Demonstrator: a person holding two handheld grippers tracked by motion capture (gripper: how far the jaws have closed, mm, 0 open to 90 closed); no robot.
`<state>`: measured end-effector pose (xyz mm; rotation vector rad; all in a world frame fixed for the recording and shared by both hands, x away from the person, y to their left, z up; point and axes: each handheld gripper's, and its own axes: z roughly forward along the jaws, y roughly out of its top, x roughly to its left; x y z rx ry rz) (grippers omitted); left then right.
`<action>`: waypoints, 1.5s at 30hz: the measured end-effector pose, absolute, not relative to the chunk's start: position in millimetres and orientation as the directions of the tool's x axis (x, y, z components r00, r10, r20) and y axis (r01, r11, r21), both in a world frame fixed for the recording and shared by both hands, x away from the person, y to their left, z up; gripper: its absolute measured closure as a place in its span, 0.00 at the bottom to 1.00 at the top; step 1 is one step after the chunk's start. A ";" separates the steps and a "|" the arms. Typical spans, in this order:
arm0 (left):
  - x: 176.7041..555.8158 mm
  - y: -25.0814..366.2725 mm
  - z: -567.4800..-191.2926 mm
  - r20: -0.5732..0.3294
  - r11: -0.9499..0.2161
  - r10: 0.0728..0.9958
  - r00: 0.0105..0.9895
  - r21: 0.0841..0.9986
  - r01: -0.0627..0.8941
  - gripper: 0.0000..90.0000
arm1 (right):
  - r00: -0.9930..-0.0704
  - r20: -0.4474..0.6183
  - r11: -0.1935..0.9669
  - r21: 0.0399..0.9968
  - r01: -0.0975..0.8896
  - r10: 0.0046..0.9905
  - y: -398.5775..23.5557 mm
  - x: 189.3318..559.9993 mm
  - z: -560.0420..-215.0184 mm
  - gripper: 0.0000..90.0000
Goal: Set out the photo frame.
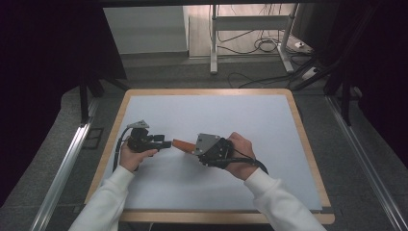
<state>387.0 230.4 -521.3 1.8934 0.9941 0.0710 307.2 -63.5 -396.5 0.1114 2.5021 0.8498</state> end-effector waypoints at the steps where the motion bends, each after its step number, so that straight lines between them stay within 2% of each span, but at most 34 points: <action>1: 387.0 230.4 -521.3 -0.346 -0.207 0.660 0.667 0.769 0.604 0.47 | -0.874 -0.425 0.802 0.593 -0.071 0.236 -63.7 309.2 -395.8 0.76; 14: 386.5 228.1 -521.8 -0.339 -0.217 0.656 0.674 0.770 0.599 0.46 | -0.832 -0.404 0.754 0.656 0.025 0.379 -70.0 344.3 -395.0 0.69; 23: 386.3 226.8 -522.1 -0.341 -0.227 0.650 0.679 0.766 0.602 0.45 | -0.815 -0.316 0.687 0.714 0.132 0.485 -77.2 377.2 -397.7 0.64; 40: 386.2 226.0 -522.4 -0.337 -0.229 0.651 0.680 0.767 0.600 0.45 | -0.778 -0.259 0.633 0.743 0.219 0.573 -82.7 411.0 -407.0 0.52; 45: 386.1 226.0 -522.4 -0.335 -0.231 0.651 0.681 0.767 0.598 0.45 | -0.767 -0.243 0.609 0.758 0.232 0.594 -84.8 412.9 -407.7 0.45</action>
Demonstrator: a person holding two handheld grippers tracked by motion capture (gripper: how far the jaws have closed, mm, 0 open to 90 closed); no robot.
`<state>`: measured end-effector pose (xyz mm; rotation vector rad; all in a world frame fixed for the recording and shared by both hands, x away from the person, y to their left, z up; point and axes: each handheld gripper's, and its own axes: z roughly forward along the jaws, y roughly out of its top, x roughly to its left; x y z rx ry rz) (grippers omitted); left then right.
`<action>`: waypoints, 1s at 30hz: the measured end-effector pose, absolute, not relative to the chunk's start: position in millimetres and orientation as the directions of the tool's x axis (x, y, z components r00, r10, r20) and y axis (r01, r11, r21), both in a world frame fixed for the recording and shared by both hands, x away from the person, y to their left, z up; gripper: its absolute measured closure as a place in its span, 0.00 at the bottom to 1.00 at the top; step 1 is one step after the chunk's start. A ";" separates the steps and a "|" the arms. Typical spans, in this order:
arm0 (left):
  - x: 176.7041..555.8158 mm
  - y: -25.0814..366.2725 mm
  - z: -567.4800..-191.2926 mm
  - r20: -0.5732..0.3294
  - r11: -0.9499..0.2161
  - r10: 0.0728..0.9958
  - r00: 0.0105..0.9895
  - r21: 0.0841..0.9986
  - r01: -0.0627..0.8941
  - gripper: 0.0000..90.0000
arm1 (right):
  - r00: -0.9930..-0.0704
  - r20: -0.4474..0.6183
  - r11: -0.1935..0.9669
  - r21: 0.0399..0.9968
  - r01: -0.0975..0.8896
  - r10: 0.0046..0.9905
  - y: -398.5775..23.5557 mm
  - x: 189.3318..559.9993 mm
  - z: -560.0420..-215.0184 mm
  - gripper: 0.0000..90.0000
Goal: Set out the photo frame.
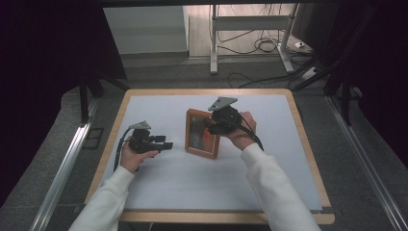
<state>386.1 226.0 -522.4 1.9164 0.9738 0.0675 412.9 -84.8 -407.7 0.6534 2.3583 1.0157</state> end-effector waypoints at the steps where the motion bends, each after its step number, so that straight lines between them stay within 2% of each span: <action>1: 386.2 226.0 -522.4 -0.335 -0.231 0.651 0.681 0.767 0.598 0.45 | -0.763 -0.238 0.601 0.764 0.234 0.600 -85.5 412.9 -407.2 0.43; 4: 386.3 225.5 -522.6 -0.334 -0.233 0.650 0.682 0.767 0.598 0.45 | -0.748 -0.243 0.589 0.773 0.236 0.618 -87.3 413.1 -406.0 0.40; 11: 386.5 225.9 -522.5 -0.331 -0.236 0.650 0.684 0.768 0.595 0.45 | -0.746 -0.211 0.574 0.774 0.267 0.631 -90.8 419.8 -409.4 0.41; 15: 386.7 226.9 -522.8 -0.333 -0.232 0.652 0.681 0.767 0.598 0.45 | -0.730 -0.210 0.560 0.782 0.274 0.651 -93.7 418.9 -412.0 0.36; 21: 386.0 226.0 -522.5 -0.334 -0.231 0.652 0.681 0.768 0.598 0.45 | -0.711 -0.188 0.519 0.807 0.281 0.678 -111.1 407.3 -410.4 0.32; 30: 385.5 224.0 -522.8 -0.329 -0.238 0.653 0.682 0.766 0.597 0.45 | -0.694 -0.128 0.456 0.833 0.313 0.709 -139.6 380.3 -423.8 0.32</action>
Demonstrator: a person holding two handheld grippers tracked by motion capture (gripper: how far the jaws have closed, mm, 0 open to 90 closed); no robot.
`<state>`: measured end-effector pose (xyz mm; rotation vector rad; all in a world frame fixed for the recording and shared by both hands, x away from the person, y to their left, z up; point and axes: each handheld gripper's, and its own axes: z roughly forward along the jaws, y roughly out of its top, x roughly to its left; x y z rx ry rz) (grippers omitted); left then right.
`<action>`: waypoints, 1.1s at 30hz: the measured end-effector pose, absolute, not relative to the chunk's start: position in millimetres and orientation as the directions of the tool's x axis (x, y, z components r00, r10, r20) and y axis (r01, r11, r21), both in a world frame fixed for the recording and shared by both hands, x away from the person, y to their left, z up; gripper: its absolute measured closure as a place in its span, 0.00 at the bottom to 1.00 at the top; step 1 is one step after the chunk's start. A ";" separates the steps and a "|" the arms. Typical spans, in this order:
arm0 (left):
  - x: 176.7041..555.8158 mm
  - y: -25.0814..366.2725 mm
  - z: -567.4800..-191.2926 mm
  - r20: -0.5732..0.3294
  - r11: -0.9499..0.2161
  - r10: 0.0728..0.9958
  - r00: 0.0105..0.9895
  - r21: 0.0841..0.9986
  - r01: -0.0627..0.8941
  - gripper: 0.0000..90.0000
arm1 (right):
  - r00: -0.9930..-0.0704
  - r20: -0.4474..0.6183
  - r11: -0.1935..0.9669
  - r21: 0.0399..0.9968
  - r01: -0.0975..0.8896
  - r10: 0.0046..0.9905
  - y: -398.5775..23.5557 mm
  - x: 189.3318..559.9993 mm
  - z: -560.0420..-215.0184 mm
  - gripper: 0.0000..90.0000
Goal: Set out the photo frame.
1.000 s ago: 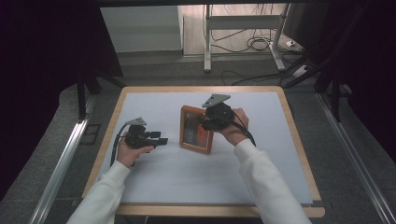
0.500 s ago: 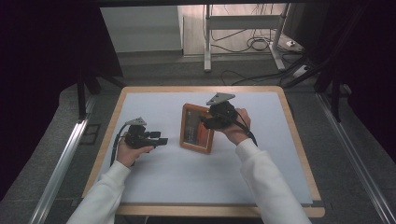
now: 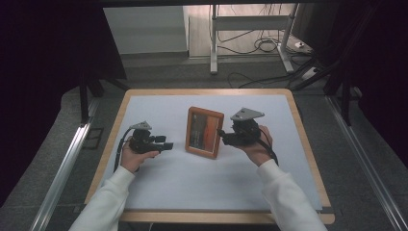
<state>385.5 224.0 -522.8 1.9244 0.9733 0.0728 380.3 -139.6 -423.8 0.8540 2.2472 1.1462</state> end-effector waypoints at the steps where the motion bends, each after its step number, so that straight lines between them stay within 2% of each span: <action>1: 385.5 224.1 -522.8 -0.324 -0.245 0.652 0.685 0.765 0.595 0.45 | -0.695 -0.122 0.453 0.834 0.316 0.708 -143.2 375.9 -427.8 0.32; 14: 377.3 214.2 -521.1 -0.271 -0.285 0.669 0.692 0.767 0.575 0.44 | -0.714 -0.018 0.383 0.853 0.353 0.699 -166.2 345.1 -461.4 0.38; 19: 365.9 212.2 -522.1 -0.231 -0.306 0.689 0.687 0.766 0.565 0.44 | -0.724 -0.009 0.368 0.865 0.340 0.690 -171.9 343.1 -467.7 0.55; 27: 350.0 212.4 -520.2 -0.217 -0.289 0.711 0.669 0.777 0.559 0.43 | -0.756 -0.004 0.411 0.841 0.351 0.655 -169.4 341.5 -477.2 0.95; 29: 346.7 211.0 -519.3 -0.191 -0.308 0.719 0.668 0.774 0.553 0.42 | -0.767 -0.005 0.429 0.832 0.353 0.641 -166.0 339.8 -480.4 1.00; 33: 343.6 209.8 -519.3 -0.189 -0.308 0.715 0.673 0.780 0.546 0.42 | -0.786 -0.014 0.464 0.814 0.350 0.618 -153.8 337.2 -486.0 1.00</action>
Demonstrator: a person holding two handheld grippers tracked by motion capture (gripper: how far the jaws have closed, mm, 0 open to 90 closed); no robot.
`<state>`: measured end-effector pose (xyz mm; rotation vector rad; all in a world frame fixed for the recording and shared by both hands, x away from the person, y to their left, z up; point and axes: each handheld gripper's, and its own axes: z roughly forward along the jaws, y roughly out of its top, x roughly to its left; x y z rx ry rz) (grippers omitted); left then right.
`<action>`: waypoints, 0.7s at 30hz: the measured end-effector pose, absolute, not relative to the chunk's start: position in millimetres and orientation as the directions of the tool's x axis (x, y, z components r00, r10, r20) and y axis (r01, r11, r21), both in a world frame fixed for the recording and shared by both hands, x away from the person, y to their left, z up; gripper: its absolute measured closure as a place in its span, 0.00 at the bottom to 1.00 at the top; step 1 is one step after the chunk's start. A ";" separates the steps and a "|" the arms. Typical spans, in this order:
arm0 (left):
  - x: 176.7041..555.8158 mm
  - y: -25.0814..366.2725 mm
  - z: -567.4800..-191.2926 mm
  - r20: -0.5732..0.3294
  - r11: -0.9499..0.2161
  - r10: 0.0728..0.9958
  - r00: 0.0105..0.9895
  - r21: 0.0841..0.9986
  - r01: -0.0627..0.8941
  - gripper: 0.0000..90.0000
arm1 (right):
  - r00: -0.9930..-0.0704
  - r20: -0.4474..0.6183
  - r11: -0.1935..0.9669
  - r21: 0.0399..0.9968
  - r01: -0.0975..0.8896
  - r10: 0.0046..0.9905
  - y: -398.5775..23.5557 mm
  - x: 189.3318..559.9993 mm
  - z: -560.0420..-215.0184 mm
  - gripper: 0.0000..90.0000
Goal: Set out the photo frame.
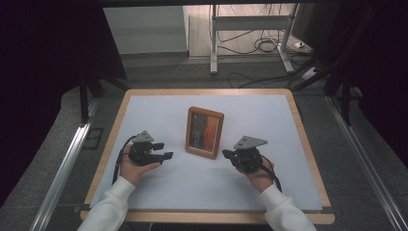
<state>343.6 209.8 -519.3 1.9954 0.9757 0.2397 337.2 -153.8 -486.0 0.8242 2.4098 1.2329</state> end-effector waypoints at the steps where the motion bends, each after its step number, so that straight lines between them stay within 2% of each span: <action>1: 343.5 209.6 -519.5 -0.190 -0.308 0.713 0.675 0.780 0.545 0.42 | -0.792 -0.018 0.473 0.810 0.347 0.611 -150.0 337.0 -487.6 1.00; 12: 341.7 211.2 -524.0 -0.187 -0.324 0.705 0.685 0.773 0.545 0.41 | -0.823 -0.086 0.568 0.763 0.307 0.561 -110.9 344.0 -507.9 1.00; 21: 336.3 211.1 -525.2 -0.178 -0.333 0.709 0.683 0.769 0.545 0.41 | -0.823 -0.100 0.606 0.727 0.324 0.559 -103.3 354.9 -522.9 1.00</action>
